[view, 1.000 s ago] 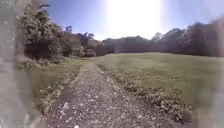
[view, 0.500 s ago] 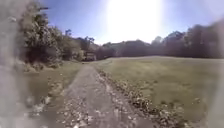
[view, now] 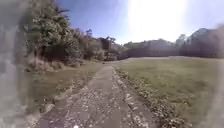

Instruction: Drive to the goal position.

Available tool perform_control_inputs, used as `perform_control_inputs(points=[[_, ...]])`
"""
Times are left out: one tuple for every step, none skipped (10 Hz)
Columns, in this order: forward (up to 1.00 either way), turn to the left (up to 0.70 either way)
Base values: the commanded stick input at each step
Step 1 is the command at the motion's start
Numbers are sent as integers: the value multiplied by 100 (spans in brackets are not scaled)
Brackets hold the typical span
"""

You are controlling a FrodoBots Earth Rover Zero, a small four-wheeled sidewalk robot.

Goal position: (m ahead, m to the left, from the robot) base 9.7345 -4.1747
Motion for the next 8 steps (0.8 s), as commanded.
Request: perform_control_inputs(points=[[100,6],[100,6],[100,1],[100,4],[100,7],[100,3],[100,6],[100,1]])
